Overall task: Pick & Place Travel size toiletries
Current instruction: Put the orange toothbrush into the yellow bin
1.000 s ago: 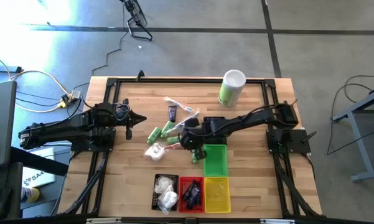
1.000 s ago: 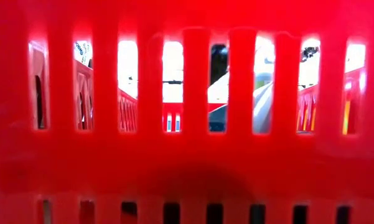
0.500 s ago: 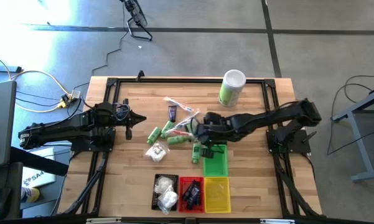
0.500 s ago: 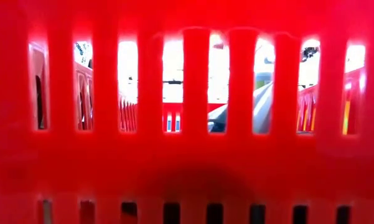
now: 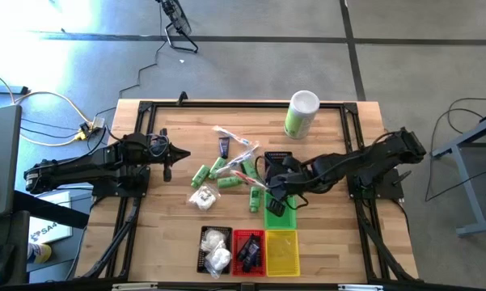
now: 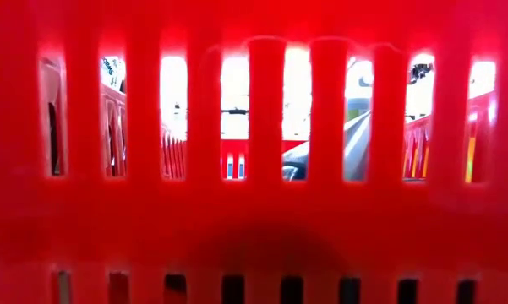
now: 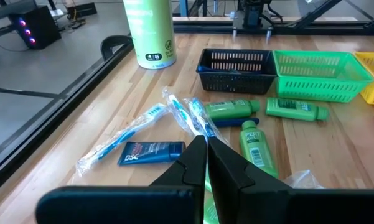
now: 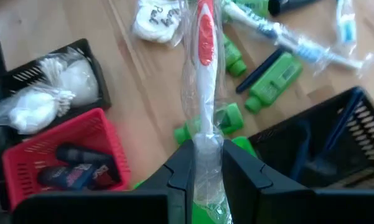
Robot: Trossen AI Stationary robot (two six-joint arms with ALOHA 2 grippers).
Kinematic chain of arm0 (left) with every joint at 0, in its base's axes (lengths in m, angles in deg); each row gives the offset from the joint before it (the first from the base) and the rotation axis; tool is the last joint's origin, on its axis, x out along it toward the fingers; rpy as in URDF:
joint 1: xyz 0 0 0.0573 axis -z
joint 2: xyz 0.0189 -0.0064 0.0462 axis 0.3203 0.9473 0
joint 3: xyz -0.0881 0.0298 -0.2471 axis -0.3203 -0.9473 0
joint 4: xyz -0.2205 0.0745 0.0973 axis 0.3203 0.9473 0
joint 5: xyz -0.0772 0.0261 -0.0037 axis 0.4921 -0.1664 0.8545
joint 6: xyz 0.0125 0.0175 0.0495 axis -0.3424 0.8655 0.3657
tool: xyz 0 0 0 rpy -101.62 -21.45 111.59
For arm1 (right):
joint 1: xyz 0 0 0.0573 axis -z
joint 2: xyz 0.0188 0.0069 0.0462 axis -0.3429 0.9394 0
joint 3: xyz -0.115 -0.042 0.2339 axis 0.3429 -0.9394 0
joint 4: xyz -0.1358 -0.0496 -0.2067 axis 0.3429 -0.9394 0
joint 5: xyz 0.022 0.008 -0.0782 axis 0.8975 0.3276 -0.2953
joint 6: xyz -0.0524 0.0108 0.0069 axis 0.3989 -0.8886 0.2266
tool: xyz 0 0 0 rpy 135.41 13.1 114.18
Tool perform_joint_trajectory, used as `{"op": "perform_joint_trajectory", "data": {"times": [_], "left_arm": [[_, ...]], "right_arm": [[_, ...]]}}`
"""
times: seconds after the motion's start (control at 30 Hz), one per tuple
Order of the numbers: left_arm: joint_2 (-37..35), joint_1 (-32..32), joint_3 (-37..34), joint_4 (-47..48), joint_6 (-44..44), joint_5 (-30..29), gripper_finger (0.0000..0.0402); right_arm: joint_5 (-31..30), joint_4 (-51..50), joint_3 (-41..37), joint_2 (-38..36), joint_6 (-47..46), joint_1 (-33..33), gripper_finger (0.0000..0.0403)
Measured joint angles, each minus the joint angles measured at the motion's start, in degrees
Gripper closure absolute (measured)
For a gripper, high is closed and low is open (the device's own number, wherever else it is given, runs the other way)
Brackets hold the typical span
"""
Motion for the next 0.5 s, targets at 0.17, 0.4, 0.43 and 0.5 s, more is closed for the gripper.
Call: {"op": "perform_joint_trajectory", "data": {"times": [0.17, 0.4, 0.43, 0.5], "left_arm": [[0.00, 0.00, 0.00, -0.08, 1.06, -0.14, 0.0390], [0.00, 0.00, 0.00, -3.67, 3.92, -0.70, 0.0390], [-0.02, 0.00, 0.00, -4.64, 4.48, -0.74, 0.0390], [-0.02, 0.00, 0.00, -6.35, 5.02, -0.76, 0.0390]], "right_arm": [[1.20, -2.40, 0.00, 0.00, -7.81, -2.20, 0.0349], [7.00, -3.55, 0.00, 0.00, -16.25, -6.35, 0.0349], [7.86, -4.19, 0.00, 0.00, -17.43, -7.12, 0.0349], [8.78, -5.92, 0.00, 0.00, -20.35, -8.70, 0.0349]]}}
